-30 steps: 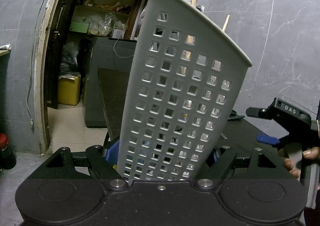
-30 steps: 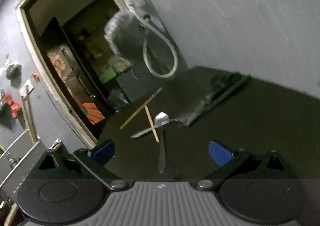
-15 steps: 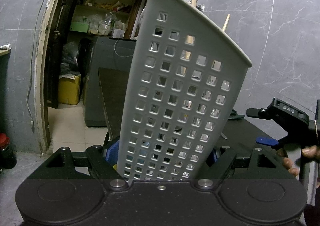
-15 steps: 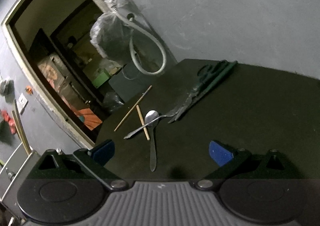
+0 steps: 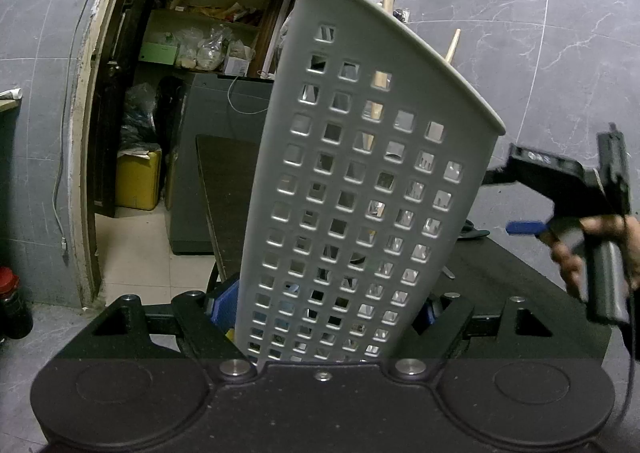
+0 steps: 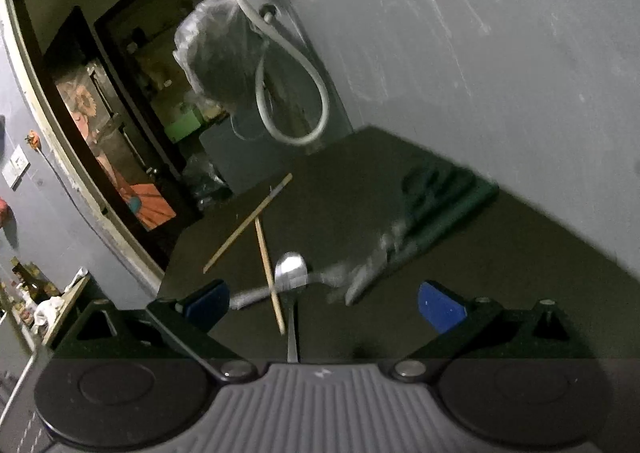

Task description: Organize utensils

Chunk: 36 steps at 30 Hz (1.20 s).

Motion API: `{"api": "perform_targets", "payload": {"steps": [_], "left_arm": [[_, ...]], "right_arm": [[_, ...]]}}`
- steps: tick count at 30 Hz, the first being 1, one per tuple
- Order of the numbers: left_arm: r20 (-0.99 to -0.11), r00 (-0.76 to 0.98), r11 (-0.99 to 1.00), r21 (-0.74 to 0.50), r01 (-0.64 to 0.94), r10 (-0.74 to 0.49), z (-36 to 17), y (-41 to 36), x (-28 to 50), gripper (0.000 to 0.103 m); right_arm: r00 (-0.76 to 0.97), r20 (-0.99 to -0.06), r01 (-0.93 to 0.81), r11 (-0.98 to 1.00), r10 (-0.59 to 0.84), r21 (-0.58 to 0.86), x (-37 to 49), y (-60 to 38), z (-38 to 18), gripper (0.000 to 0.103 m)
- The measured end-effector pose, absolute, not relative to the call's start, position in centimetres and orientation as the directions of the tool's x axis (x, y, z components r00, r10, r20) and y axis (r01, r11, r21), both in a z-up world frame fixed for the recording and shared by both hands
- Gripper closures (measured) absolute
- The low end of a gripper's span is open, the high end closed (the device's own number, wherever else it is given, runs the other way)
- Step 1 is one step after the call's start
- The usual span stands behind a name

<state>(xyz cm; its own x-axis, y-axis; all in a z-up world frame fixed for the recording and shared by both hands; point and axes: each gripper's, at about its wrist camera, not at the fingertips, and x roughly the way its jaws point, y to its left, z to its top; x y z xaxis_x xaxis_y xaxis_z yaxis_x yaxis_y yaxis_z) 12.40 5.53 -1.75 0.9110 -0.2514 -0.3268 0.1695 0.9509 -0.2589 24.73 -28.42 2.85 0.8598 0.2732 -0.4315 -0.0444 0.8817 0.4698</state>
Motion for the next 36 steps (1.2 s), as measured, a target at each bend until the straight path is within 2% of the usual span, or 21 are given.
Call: {"api": "perform_targets", "payload": {"steps": [9, 17, 27, 30, 36], "left_arm": [[-0.327, 0.911, 0.950, -0.261, 0.170, -0.253, -1.7, 5.5, 12.5, 0.021], [-0.327, 0.909, 0.949, -0.262, 0.175, -0.258, -1.8, 5.6, 12.8, 0.021], [-0.329, 0.909, 0.949, -0.261, 0.174, -0.257, -1.9, 5.6, 12.9, 0.020], [-0.328, 0.909, 0.949, -0.262, 0.174, -0.257, -1.9, 5.6, 12.9, 0.021], [-0.328, 0.909, 0.949, -0.261, 0.174, -0.257, -1.9, 5.6, 12.9, 0.020]], "right_arm": [[0.849, -0.400, -0.139, 0.876, 0.345, 0.462, 30.3, -27.6, 3.2, 0.000], [0.826, -0.450, -0.071, 0.855, 0.339, 0.514, 34.4, -28.5, 0.7, 0.000], [0.815, -0.429, -0.088, 0.815, 0.389, 0.572, 34.7, -29.2, -0.8, 0.002], [0.820, -0.418, -0.090, 0.809, 0.391, 0.581, 34.9, -29.4, -0.9, 0.004], [0.821, -0.430, -0.076, 0.819, 0.375, 0.569, 35.1, -29.1, -1.3, 0.019]]}}
